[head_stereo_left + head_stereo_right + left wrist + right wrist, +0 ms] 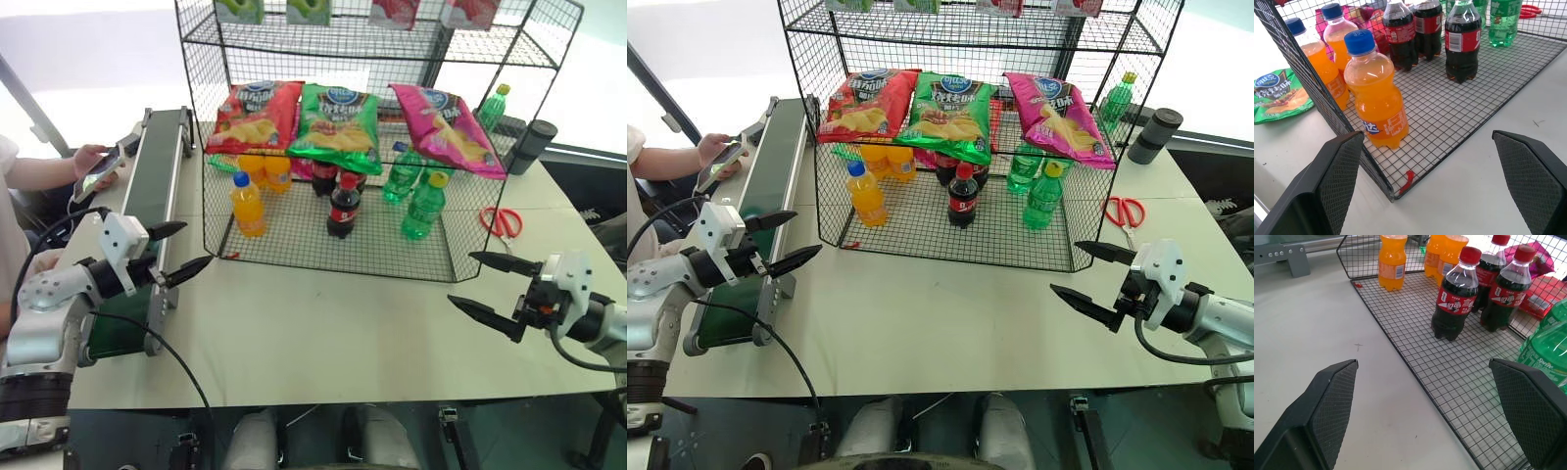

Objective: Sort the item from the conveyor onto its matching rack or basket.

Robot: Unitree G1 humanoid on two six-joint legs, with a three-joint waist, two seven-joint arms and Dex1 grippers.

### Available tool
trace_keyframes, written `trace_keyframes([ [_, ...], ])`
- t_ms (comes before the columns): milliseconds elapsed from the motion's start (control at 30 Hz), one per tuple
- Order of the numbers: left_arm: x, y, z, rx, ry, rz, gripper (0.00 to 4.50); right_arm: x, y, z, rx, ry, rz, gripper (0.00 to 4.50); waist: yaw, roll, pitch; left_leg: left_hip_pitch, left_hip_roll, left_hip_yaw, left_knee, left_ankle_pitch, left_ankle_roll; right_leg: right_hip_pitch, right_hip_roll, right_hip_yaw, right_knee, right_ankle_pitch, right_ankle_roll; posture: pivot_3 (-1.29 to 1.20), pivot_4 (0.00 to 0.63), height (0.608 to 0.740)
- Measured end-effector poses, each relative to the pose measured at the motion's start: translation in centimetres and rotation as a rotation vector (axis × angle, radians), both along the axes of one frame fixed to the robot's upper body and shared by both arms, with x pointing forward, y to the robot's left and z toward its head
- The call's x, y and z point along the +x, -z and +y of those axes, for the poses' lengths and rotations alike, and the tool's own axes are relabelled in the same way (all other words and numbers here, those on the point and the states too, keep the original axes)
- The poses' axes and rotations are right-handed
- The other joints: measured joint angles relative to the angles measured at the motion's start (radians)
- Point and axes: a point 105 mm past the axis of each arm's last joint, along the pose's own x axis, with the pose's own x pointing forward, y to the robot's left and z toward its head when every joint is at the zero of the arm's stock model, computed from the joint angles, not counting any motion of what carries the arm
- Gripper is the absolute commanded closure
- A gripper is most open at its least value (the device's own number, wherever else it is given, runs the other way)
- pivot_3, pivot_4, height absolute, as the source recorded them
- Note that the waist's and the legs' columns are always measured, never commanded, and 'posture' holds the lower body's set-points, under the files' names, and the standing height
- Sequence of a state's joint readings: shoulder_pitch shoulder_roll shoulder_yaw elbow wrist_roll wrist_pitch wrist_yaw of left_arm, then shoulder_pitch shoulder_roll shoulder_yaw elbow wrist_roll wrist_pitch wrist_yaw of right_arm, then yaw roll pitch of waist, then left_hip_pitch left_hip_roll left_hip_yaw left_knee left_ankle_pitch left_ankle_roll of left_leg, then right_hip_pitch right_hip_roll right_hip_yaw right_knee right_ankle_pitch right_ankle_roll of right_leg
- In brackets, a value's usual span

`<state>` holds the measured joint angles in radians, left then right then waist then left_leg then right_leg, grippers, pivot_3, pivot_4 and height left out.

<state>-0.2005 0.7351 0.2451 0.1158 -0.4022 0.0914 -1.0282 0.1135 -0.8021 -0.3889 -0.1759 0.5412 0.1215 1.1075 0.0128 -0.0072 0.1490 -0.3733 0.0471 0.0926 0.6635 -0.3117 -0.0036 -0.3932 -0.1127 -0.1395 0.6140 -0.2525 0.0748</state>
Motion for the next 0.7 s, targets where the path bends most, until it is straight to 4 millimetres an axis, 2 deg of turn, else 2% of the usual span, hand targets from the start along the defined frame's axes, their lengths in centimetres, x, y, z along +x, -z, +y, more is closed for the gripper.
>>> trace_keyframes([
  [433,0.35,-0.36,-0.02,0.003,-0.022,-0.035,0.0,0.13,0.45,0.23,-0.014,-0.009,0.015,0.03,0.0,0.0,0.0,0.0,0.0,0.0,0.0,0.0,0.0,0.0,0.0,0.0,0.0,0.0,0.0,0.0,0.15,0.74],
  [700,0.65,-0.34,-0.39,0.006,-0.017,-0.047,0.0,0.7,-0.23,0.38,-0.006,-0.004,-0.003,0.03,0.0,0.0,0.0,0.0,0.0,0.0,0.0,0.0,0.0,0.0,0.0,0.0,0.0,0.0,0.0,0.0,0.15,0.74],
])
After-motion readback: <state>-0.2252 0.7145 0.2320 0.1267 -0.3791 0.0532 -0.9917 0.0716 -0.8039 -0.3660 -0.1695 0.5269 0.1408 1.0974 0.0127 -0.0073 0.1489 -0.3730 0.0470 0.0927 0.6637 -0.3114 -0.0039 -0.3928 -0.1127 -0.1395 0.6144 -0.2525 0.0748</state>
